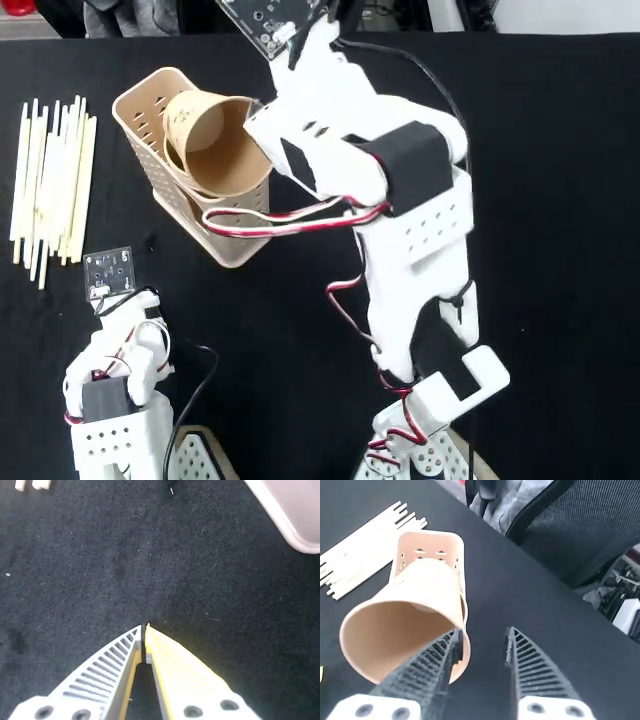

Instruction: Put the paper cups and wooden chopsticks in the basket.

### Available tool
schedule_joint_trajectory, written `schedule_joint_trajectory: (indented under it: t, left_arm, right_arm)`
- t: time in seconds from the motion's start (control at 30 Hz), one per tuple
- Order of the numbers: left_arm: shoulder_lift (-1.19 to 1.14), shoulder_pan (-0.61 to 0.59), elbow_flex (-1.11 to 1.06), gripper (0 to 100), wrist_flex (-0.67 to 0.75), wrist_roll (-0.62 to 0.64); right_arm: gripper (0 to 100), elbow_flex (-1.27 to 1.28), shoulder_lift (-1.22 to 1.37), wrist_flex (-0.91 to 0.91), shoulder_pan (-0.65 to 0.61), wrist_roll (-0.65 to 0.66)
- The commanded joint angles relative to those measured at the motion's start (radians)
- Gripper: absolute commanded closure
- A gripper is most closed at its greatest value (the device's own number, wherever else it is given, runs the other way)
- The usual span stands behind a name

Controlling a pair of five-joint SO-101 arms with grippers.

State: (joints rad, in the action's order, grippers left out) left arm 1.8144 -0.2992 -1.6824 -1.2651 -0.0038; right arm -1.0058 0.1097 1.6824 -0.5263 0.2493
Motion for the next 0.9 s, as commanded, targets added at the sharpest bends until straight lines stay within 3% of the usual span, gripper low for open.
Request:
schedule_joint_trajectory:
  t: [0.0, 0.2, 0.47, 0.6, 0.87]
  left_arm:
    - [0.002, 0.010, -0.016, 97, -0.005, 0.008]
    - [0.002, 0.010, -0.016, 97, -0.005, 0.008]
    - [0.002, 0.010, -0.016, 97, -0.005, 0.008]
    - [0.002, 0.010, -0.016, 97, -0.005, 0.008]
    - [0.002, 0.010, -0.016, 97, -0.005, 0.008]
  right_arm:
    - [84.2, -0.051, 0.005, -0.035, -0.051, -0.006]
    - [84.2, -0.053, 0.004, -0.152, -0.152, -0.006]
    - [84.2, -0.076, -0.051, -0.044, -0.120, 0.015]
    - [83.8, -0.051, -0.077, 0.087, -0.101, 0.229]
    - [75.7, 0.125, -0.097, 0.051, 0.052, 0.012]
